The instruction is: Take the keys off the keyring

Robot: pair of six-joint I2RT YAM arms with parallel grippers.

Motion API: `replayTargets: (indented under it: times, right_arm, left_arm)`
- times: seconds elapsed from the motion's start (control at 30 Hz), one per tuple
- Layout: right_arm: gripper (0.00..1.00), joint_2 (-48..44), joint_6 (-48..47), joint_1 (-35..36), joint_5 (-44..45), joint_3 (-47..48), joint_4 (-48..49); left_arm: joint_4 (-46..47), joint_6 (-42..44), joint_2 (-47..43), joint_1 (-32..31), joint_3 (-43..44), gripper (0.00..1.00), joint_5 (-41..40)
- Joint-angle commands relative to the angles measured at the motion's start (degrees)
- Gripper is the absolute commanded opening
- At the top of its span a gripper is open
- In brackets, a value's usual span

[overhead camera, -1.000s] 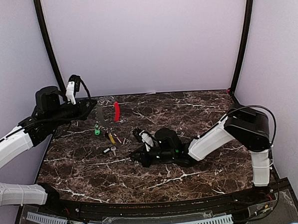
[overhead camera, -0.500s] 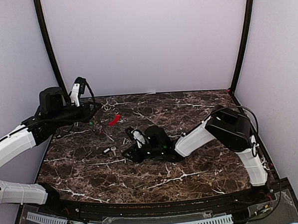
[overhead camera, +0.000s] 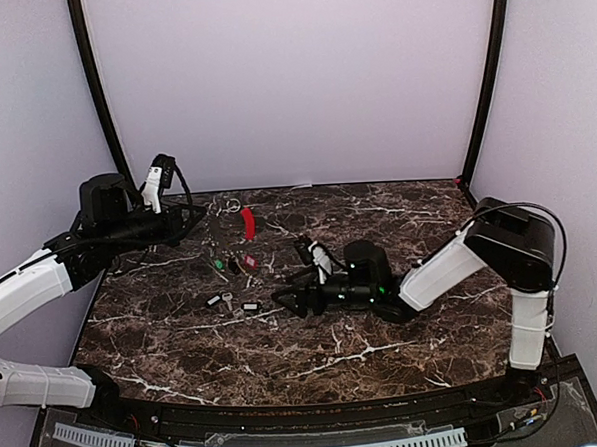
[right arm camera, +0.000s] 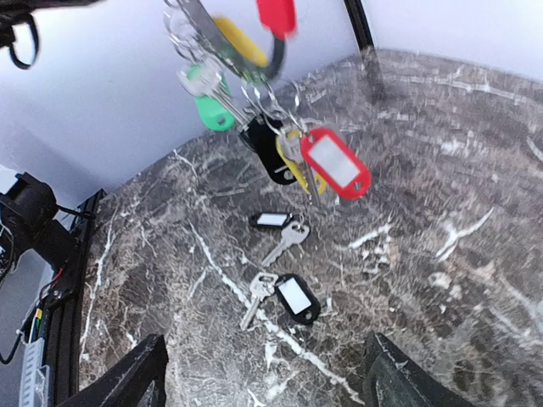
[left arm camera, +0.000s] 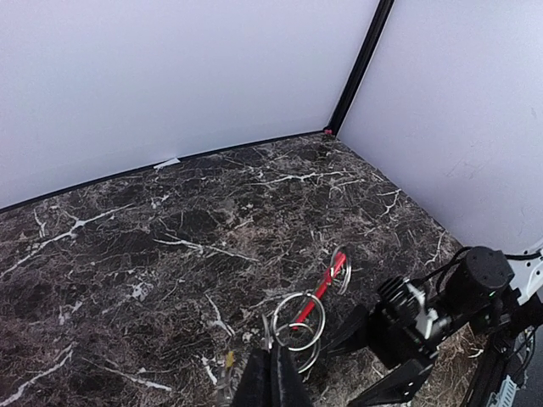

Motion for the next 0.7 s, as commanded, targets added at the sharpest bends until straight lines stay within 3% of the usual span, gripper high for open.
replayTargets:
  times: [0.0,0.2,0.4,0.67]
  right_arm:
    - [0.79,-9.16,-4.18,-0.81,4.21,-6.02,7.48]
    - [0.79,-19.46,-2.11,-3.45,7.50,-14.09,7.65]
    - [0.78,-29.56,-3.56,-4.66,12.92,-18.21,0.48]
    - [0.79,-41.12,-4.99,-5.29,28.08,-23.97,-8.54]
  left_arm:
    - [2.93,1.09,-1.78,0.42,-0.41,0.00,2.04]
    - [3.37,0.84,0.26,0.30,0.57,0.00,11.69]
    - [5.14,-5.01,5.02,-0.89,2.31,0.00,15.76]
    - [16.95,-6.22,18.12,-13.18,3.97,0.00,9.87]
